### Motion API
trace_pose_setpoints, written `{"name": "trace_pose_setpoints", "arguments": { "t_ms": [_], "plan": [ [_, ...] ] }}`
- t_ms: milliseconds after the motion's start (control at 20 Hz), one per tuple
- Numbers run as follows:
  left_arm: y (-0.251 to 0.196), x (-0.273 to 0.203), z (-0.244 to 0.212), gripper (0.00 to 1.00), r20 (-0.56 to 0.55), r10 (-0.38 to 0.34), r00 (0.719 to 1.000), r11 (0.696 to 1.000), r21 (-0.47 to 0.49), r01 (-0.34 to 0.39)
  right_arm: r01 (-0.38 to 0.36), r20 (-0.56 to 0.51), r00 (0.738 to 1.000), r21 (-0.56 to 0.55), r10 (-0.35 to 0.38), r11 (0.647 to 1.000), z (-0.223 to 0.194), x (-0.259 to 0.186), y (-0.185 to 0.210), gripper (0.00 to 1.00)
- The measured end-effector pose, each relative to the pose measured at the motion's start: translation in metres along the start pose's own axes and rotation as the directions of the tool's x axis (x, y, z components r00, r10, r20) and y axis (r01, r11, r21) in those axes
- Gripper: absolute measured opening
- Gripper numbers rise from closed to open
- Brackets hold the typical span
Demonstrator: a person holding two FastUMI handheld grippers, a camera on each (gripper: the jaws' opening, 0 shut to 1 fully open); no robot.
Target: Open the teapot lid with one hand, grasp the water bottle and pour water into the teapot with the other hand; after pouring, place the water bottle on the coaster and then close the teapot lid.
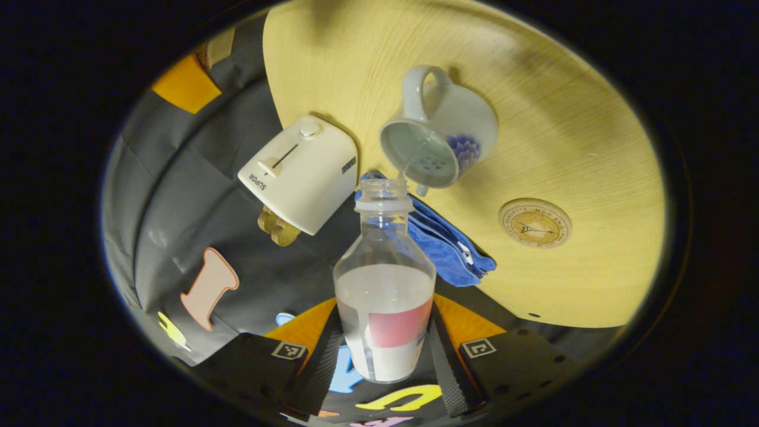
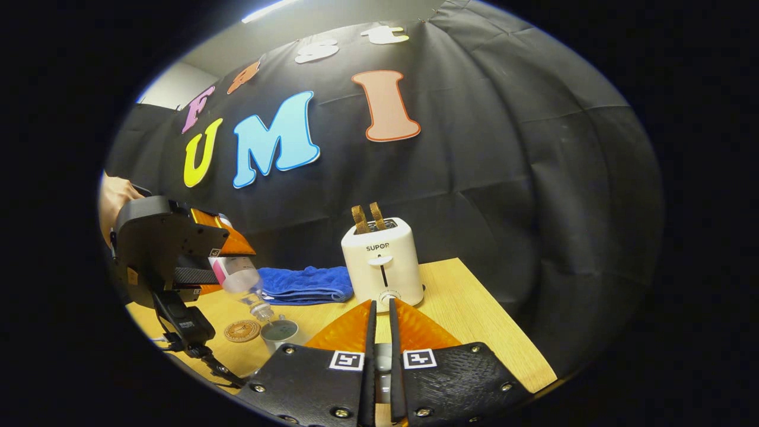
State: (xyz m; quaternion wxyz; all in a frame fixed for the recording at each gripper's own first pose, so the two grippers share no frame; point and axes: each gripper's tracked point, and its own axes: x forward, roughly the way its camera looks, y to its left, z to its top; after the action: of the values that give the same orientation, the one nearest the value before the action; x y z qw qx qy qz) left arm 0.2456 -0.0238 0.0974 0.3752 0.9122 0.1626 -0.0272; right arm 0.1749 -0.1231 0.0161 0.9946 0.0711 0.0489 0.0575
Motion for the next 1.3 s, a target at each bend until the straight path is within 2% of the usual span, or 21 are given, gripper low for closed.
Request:
{"name": "trace_pose_setpoints", "arguments": {
  "t_ms": [500,650,800,900,1000,1050,1200,1250,1300],
  "plan": [
    [0.006,-0.007,0.009,0.85,0.011,0.039,0.999,0.999,0.016,-0.039,0.009,-0.006,1.000,0.007,-0.009,1.000,-0.002,0.001,-0.004,0.10],
    [-0.005,-0.005,0.016,0.85,0.061,0.005,0.998,0.993,-0.119,0.002,0.018,-0.003,1.000,0.021,-0.018,1.000,0.001,0.000,-0.008,0.10],
    [-0.026,-0.001,0.018,0.85,0.111,-0.007,0.994,0.956,-0.289,0.039,0.026,0.001,1.000,0.033,-0.026,0.999,0.001,0.000,-0.012,0.10],
    [-0.041,0.004,0.019,0.85,0.147,-0.019,0.989,0.897,-0.434,0.082,0.030,-0.006,1.000,0.030,-0.030,0.999,-0.001,0.000,-0.013,0.10],
    [-0.053,0.008,0.020,0.85,0.175,-0.007,0.985,0.816,-0.568,0.106,0.030,-0.009,1.000,0.021,-0.030,0.999,-0.002,0.001,-0.011,0.10],
    [-0.056,0.012,0.022,0.85,0.189,0.006,0.982,0.766,-0.632,0.117,0.031,-0.011,0.999,0.015,-0.031,0.999,-0.002,0.001,-0.011,0.10],
    [-0.068,0.026,0.034,0.85,0.214,0.050,0.976,0.566,-0.811,0.149,0.030,-0.020,0.999,0.013,-0.030,0.999,-0.005,0.002,-0.011,0.10],
    [-0.071,0.029,0.040,0.85,0.219,0.070,0.973,0.489,-0.858,0.158,0.030,-0.022,0.999,0.014,-0.030,0.999,-0.005,0.002,-0.011,0.10],
    [-0.074,0.030,0.049,0.85,0.231,0.089,0.969,0.394,-0.901,0.179,0.030,-0.025,0.999,0.014,-0.030,0.999,-0.007,0.002,-0.011,0.10]
  ]
}}
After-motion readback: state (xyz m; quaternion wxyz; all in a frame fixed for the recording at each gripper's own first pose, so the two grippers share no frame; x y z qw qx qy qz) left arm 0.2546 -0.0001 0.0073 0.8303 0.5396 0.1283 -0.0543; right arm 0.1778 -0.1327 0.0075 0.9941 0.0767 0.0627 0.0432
